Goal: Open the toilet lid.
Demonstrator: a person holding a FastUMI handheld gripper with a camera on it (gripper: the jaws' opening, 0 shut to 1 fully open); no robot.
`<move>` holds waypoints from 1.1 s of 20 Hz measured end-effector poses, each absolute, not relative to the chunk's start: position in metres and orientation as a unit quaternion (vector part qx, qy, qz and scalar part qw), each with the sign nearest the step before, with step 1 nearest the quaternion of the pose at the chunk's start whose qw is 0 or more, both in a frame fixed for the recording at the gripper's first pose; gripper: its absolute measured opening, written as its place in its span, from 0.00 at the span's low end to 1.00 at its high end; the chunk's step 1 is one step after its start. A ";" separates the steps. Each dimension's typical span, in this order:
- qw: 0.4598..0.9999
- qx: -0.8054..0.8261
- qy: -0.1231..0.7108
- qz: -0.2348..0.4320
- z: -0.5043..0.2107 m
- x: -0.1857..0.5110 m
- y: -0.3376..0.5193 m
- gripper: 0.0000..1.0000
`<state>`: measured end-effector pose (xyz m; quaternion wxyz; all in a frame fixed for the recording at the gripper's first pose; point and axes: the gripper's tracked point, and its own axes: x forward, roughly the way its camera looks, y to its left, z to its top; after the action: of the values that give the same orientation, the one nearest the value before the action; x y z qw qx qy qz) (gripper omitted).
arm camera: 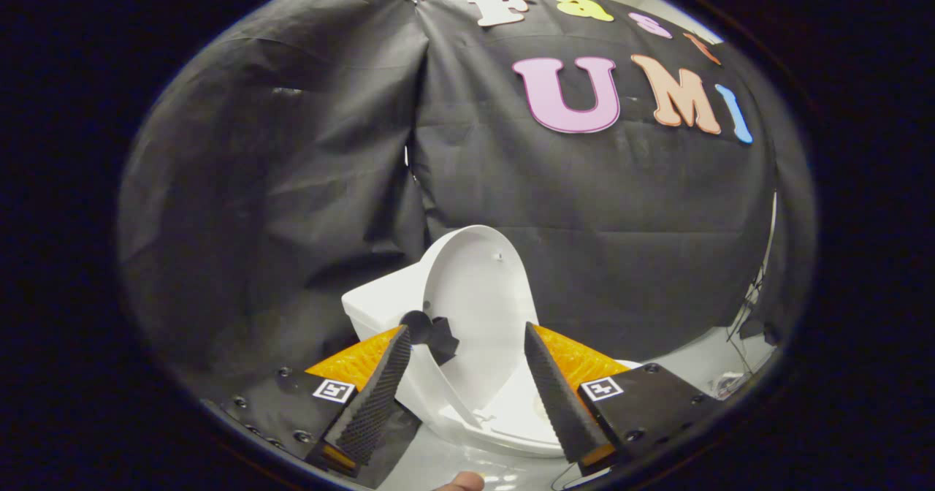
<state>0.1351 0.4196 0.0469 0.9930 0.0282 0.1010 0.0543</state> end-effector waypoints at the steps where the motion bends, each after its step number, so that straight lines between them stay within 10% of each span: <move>1: 0.993 0.026 0.102 0.054 0.046 0.128 0.414 0.96; 22: 0.995 0.001 0.086 0.048 0.052 0.020 0.298 0.97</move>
<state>0.0203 0.2978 0.0522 0.9951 0.0005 0.0863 0.0484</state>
